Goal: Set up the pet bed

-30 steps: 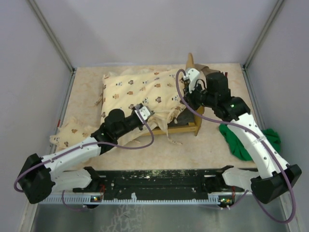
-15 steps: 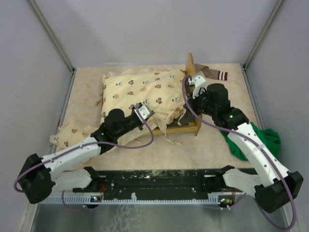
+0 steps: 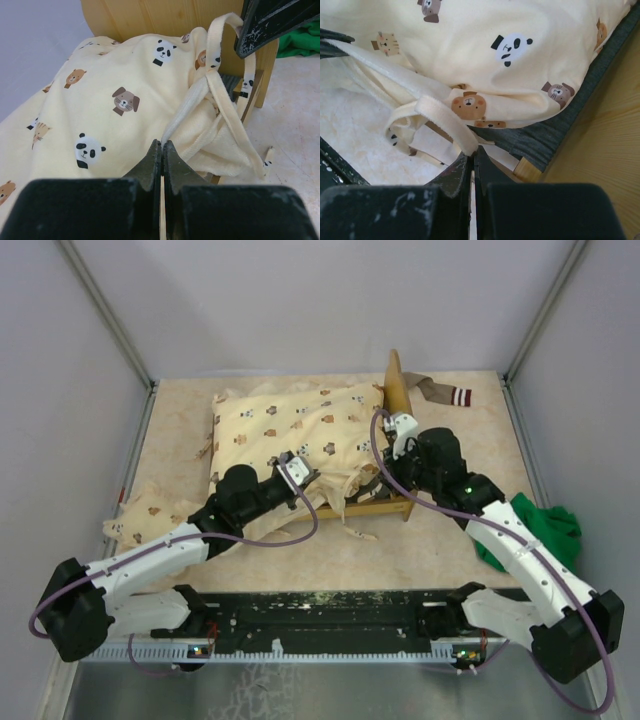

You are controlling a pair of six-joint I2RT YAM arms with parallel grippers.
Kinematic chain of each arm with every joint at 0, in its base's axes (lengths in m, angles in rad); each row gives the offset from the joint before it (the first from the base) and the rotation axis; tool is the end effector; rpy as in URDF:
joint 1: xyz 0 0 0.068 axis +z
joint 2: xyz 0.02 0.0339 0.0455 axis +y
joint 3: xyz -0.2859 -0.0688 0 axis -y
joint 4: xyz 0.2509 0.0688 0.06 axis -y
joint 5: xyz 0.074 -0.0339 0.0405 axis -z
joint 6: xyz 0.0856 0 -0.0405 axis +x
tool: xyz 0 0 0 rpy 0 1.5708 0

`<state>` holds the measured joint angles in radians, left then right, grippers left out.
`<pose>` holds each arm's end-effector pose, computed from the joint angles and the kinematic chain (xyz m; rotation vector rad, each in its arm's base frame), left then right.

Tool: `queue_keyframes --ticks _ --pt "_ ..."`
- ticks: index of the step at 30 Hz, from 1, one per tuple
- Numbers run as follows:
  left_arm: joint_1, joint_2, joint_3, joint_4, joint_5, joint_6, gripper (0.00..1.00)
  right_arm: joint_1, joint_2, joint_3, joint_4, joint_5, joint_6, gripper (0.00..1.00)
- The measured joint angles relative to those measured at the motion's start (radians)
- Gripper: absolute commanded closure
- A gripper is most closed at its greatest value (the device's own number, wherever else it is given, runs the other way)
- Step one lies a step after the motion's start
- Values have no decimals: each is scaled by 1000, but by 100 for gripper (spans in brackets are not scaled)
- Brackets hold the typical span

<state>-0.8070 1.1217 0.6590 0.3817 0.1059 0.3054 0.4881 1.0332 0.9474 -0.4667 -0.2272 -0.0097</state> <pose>0.2050 -0.2271 0.2999 0.9512 1.3755 -0.4680 0.2230 0.1402 0.3147 -0.6617 2.0480 0.5222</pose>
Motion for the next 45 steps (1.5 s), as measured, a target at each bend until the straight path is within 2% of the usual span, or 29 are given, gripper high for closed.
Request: queue_keyframes --ticks 12,22,27,32,39,41,45 --pt "0 0 -5 0 1 -21 100 25 -3 61 -68 178 -15 100" --pt "0 -7 -8 0 1 -22 100 32 -100 29 40 71 100 100" --pt "0 -13 -11 0 1 -22 100 33 -100 -14 92 105 150 100" --pt "0 -15 -14 0 1 -26 100 33 -29 -60 106 177 172 100" --pt "0 -23 -17 -1 1 -36 100 33 14 -84 116 185 179 100" --pt "0 -24 -18 -1 1 -40 100 33 17 -86 115 185 177 93" --pt "0 -24 -23 -1 1 -46 100 34 22 -90 88 184 174 69"
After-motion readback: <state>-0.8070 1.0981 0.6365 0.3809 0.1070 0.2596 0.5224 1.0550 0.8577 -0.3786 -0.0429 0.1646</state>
